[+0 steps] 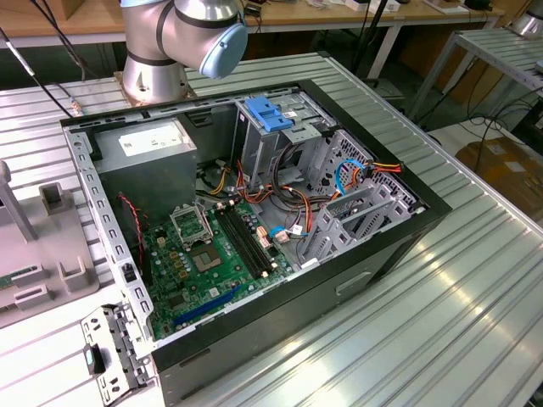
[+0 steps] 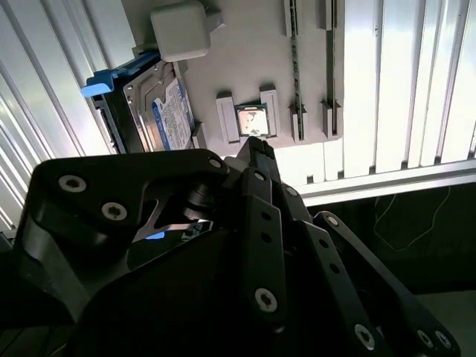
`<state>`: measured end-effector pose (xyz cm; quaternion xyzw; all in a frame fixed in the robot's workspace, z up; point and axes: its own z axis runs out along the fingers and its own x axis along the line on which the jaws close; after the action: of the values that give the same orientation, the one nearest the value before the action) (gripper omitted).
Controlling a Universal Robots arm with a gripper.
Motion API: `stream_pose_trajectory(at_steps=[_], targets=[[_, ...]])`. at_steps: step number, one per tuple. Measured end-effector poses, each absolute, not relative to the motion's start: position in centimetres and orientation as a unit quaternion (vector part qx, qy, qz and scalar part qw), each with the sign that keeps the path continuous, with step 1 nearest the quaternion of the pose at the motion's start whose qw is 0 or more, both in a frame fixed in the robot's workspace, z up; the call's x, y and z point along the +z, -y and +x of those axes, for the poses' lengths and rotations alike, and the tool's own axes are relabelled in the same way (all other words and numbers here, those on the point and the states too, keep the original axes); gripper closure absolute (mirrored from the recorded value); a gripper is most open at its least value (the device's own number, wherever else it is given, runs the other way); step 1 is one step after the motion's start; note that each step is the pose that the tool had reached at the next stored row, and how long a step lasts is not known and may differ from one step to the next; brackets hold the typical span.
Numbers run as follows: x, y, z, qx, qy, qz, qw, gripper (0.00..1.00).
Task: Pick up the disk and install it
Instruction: 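Pick up the disk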
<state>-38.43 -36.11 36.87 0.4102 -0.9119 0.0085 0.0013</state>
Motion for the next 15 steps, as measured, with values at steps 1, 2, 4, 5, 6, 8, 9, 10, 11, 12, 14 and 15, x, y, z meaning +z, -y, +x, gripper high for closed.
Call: stream_pose_trajectory(at_steps=[1, 2, 4, 5, 6, 8, 9, 10, 11, 12, 14, 15], targets=[[36.87, 36.11, -38.43, 0.009, 0.912, 0.411, 0.001, 0.89], [36.87, 36.11, -38.43, 0.009, 0.911, 0.412, 0.001, 0.89], [36.87, 36.11, -38.43, 0.009, 0.911, 0.413, 0.001, 0.89], [36.87, 36.11, -38.43, 0.009, 0.91, 0.414, 0.001, 0.89], [36.87, 36.11, -38.43, 0.009, 0.91, 0.415, 0.001, 0.89], [36.87, 36.11, -38.43, 0.009, 0.909, 0.417, 0.001, 0.89], [36.87, 36.11, -38.43, 0.009, 0.909, 0.418, 0.001, 0.89], [36.87, 36.11, -38.43, 0.009, 0.908, 0.418, 0.001, 0.89], [36.87, 36.11, -38.43, 0.009, 0.908, 0.419, 0.001, 0.89], [36.87, 36.11, -38.43, 0.009, 0.908, 0.42, 0.001, 0.89], [36.87, 36.11, -38.43, 0.009, 0.907, 0.421, 0.001, 0.89], [36.87, 36.11, -38.43, 0.009, 0.907, 0.422, 0.001, 0.89]])
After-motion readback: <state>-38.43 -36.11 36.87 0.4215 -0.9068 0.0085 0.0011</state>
